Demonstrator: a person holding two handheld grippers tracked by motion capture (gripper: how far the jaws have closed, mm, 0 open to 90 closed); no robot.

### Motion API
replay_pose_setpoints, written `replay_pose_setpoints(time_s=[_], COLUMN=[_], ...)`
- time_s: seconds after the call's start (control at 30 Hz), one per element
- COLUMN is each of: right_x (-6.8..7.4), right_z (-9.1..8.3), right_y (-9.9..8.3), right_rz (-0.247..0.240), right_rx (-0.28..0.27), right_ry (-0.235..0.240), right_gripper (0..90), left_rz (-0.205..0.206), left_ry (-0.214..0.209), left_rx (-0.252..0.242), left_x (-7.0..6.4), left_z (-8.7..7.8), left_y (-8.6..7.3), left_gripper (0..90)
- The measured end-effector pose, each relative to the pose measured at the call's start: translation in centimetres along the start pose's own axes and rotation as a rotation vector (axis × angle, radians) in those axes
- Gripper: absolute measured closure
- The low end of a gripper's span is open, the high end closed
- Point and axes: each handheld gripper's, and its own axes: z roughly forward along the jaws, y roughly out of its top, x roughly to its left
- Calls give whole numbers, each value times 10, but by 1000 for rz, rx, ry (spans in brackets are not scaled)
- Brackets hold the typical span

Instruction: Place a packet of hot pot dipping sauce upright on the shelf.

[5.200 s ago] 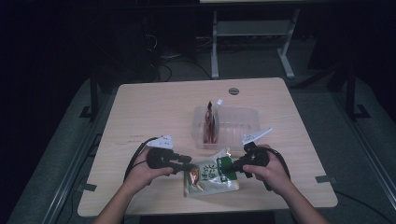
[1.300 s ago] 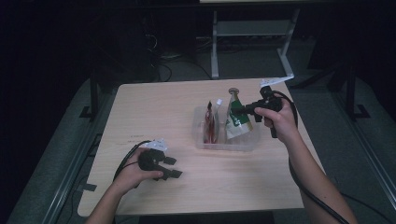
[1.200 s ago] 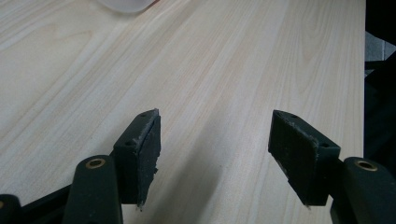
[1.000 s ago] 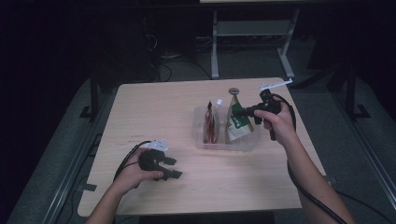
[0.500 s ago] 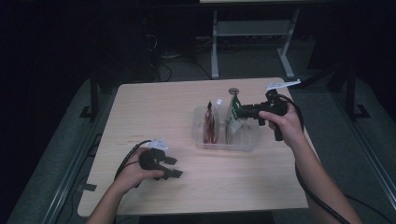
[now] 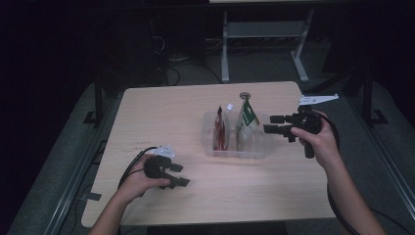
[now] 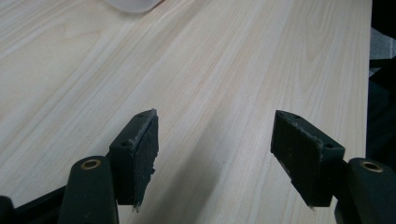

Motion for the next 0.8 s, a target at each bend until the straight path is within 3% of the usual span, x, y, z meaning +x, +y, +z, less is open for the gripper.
replay_pose_setpoints(time_s=[0.4,0.63,0.8], right_x=[20,26,29], right_z=[-22,-29,-33], right_y=[-34,-58,-76], right_rz=[-50,-46,-40], right_rx=[49,92,128], right_ry=[-44,-80,-100], right_gripper=[310,310,303], left_rz=[-11,19,17], left_ry=[64,94,118], left_rx=[-18,-12,-19], left_x=[-3,-8,-9], left_z=[-16,-22,-29], left_y=[-4,-10,-21], left_gripper=[292,275,258])
